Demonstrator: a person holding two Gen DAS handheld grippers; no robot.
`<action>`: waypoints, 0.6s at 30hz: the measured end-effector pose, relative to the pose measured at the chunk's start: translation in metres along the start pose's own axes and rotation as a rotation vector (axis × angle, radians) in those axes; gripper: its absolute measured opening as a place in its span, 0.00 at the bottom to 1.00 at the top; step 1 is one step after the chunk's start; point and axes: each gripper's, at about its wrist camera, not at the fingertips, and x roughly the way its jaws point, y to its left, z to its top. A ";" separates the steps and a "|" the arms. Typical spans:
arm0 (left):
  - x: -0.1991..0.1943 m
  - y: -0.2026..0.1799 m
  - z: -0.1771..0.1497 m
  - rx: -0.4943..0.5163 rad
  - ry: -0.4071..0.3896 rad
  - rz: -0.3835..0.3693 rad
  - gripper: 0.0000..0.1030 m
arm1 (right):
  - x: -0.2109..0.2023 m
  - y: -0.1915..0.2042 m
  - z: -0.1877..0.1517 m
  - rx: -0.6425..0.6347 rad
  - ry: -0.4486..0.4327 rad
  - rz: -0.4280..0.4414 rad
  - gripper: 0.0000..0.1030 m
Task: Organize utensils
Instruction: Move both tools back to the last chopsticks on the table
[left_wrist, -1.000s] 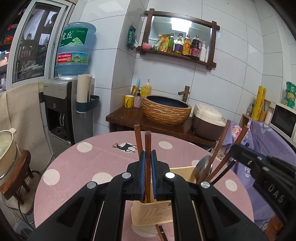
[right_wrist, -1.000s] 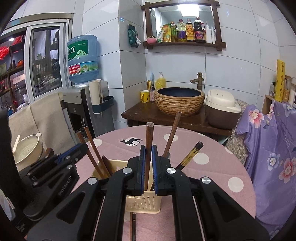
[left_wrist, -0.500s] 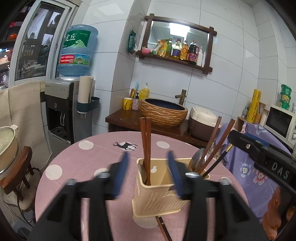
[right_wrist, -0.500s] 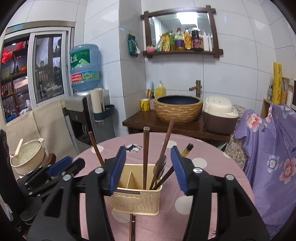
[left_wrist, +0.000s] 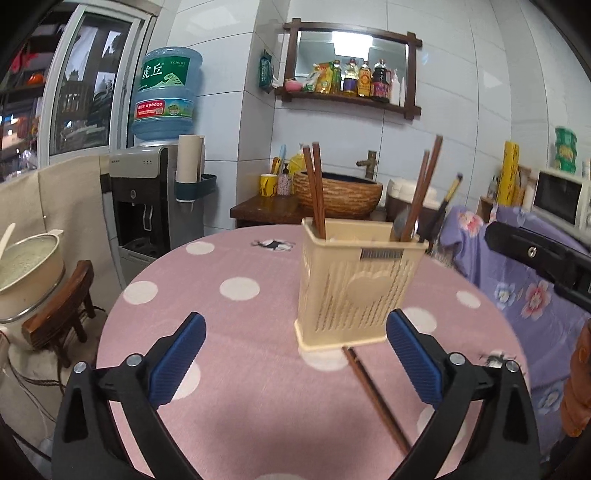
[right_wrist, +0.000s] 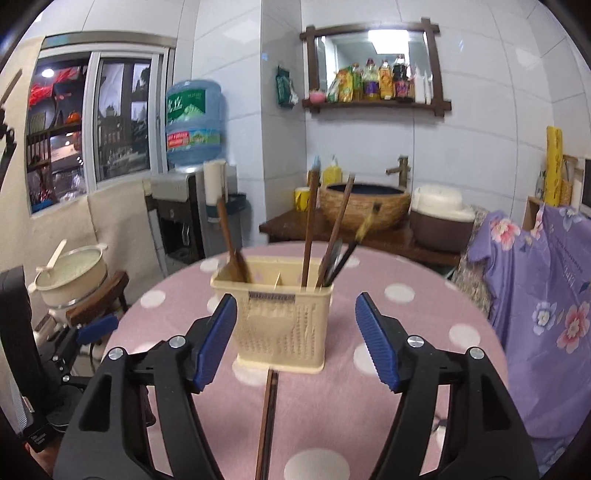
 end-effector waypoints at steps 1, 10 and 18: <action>0.000 -0.001 -0.007 0.012 0.008 0.007 0.94 | 0.004 0.002 -0.008 -0.011 0.021 -0.008 0.65; 0.006 0.010 -0.043 0.014 0.098 0.053 0.94 | 0.045 0.000 -0.070 -0.010 0.217 -0.030 0.65; 0.001 0.026 -0.056 -0.039 0.121 0.086 0.94 | 0.070 0.007 -0.100 -0.034 0.349 -0.026 0.62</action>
